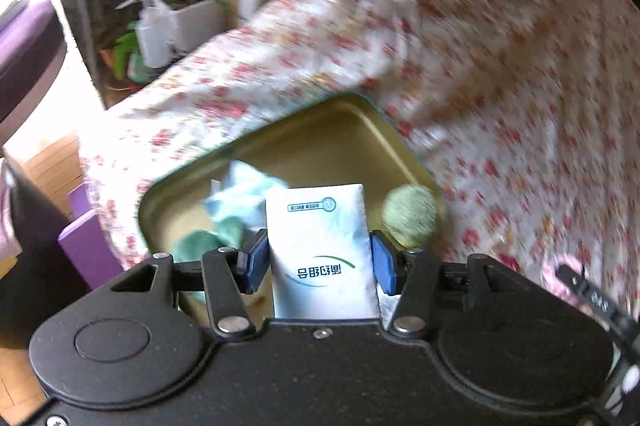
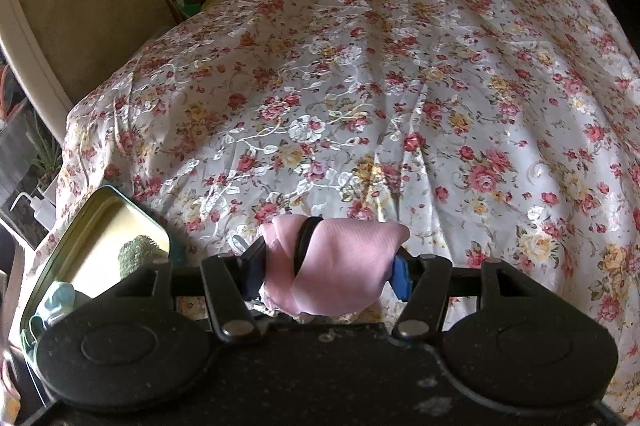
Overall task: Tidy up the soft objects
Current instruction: 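Drop the pink cloth into the tray with the right tool while the left tool carries the packet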
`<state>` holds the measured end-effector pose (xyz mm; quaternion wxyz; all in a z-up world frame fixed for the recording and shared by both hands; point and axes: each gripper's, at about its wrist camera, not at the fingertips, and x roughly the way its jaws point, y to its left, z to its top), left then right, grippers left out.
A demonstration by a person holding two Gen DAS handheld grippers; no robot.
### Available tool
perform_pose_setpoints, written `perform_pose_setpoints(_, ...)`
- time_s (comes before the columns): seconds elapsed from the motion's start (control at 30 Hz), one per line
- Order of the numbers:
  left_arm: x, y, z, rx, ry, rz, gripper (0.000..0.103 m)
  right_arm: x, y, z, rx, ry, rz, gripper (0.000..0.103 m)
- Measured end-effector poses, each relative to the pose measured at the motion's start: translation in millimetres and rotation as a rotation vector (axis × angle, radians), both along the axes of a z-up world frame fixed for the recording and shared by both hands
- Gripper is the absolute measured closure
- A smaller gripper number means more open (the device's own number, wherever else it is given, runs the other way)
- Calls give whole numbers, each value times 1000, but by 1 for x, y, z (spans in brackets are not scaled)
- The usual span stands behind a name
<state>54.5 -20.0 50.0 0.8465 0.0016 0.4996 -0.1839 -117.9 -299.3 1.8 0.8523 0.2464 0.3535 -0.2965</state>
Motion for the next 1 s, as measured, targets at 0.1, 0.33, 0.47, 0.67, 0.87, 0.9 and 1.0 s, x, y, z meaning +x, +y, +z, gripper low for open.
perform_pose_setpoints(0.1,7,13,1,-7,-3,34,52,4,7,1,1,-11,36,44)
perform_pose_setpoints(0.33,9,21,-2,-34,34,31,52,20,39,15,-37,-48,140,44)
perform_pose_setpoints(0.47,8,18,-2,-38,49,16,52,43,61,30,-54,-62,210,44)
perform_pose_setpoints(0.67,7,21,-1,-42,51,22,52,104,86,41,-15,-51,290,44)
perform_pose_setpoints(0.87,10,29,-3,-53,69,29,52,161,102,43,41,-35,339,44)
perform_pose_setpoints(0.9,11,30,-3,-54,70,32,52,168,105,43,39,-33,344,44)
perform_pose_setpoints(1.0,13,34,-4,-54,73,39,52,185,110,46,34,-42,356,38)
